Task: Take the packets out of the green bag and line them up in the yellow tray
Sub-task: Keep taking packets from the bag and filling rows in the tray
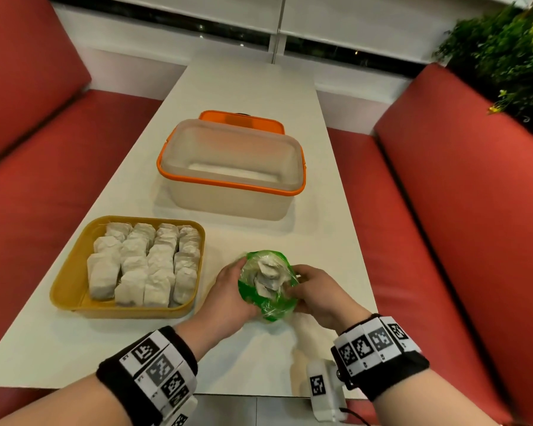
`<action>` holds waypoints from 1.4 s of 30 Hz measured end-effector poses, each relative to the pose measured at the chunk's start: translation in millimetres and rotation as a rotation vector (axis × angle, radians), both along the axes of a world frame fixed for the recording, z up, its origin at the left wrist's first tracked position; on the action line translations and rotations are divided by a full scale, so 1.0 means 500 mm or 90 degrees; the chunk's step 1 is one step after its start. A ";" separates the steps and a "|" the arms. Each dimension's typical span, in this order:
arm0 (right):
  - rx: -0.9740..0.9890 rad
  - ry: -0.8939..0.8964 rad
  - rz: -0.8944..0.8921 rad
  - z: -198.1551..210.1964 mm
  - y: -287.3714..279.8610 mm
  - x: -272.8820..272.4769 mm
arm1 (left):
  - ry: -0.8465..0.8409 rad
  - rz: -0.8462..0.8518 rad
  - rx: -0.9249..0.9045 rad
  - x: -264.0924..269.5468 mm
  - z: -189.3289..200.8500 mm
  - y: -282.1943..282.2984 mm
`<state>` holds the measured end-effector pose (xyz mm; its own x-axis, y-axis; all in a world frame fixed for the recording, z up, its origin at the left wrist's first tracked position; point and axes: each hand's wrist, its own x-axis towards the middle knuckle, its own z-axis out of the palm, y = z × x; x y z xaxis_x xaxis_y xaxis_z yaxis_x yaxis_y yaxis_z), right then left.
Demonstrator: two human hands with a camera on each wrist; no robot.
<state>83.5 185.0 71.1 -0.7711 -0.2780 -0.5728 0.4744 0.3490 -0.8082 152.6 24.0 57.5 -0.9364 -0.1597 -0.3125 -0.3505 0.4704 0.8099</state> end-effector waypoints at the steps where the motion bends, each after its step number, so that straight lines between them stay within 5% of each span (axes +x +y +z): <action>1: 0.002 -0.001 0.000 -0.003 -0.004 -0.002 | -0.006 -0.001 0.003 0.003 0.001 0.000; 8: -0.050 -0.110 0.050 -0.022 -0.027 0.003 | -0.051 0.007 0.013 0.025 -0.012 -0.014; 10: 0.047 -0.023 0.088 -0.029 -0.030 0.008 | -0.050 0.008 -0.001 0.031 -0.015 -0.018; 15: 0.351 0.449 0.238 -0.024 -0.029 0.020 | -0.052 0.011 -0.040 0.031 -0.021 -0.026; 21: 0.445 0.400 0.338 -0.043 -0.033 0.014 | -0.077 -0.064 -0.093 0.027 -0.023 -0.017; 37: 0.364 0.553 0.322 -0.053 -0.045 0.009 | -0.096 -0.101 -0.114 0.023 -0.012 -0.029; 42: 0.249 0.516 0.210 -0.015 -0.036 0.011 | -0.067 -0.100 -0.121 0.031 -0.002 -0.035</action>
<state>89.1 166.9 63.4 -0.8910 -0.4540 0.0028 -0.3484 0.6798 -0.6454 168.1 6.8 56.3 -0.9183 -0.0795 -0.3878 -0.3383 0.6661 0.6647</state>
